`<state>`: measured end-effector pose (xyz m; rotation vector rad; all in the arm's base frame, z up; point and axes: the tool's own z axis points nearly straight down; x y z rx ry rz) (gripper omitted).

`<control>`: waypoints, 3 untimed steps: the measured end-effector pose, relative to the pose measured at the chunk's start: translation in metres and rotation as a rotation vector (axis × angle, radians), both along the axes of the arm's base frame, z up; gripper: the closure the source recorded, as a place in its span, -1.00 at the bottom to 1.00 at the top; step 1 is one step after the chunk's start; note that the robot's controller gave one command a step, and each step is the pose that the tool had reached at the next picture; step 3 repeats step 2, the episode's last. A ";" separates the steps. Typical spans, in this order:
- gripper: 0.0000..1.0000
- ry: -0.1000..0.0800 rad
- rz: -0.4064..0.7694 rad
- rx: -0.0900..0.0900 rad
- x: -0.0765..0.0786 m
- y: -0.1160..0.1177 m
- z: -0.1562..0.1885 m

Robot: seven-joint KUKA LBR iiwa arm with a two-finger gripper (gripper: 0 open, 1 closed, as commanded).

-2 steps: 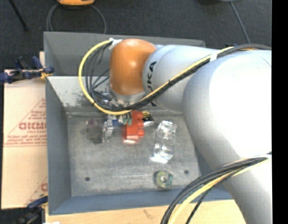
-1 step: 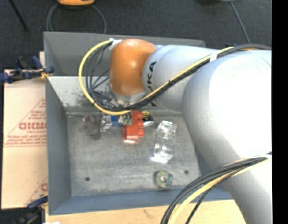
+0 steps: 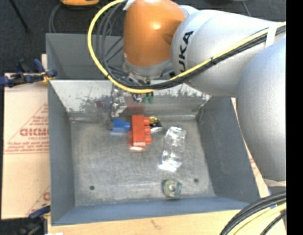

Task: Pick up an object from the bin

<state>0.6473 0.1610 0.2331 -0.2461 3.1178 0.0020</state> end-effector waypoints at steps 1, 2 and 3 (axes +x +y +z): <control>1.00 0.000 0.243 -0.003 0.008 0.013 0.091; 1.00 0.017 0.288 -0.003 -0.010 0.070 -0.002; 1.00 0.017 0.288 -0.003 -0.010 0.070 -0.002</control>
Offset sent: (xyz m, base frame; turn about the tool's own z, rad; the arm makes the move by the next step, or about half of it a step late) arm 0.0058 0.0136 0.0854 -0.2432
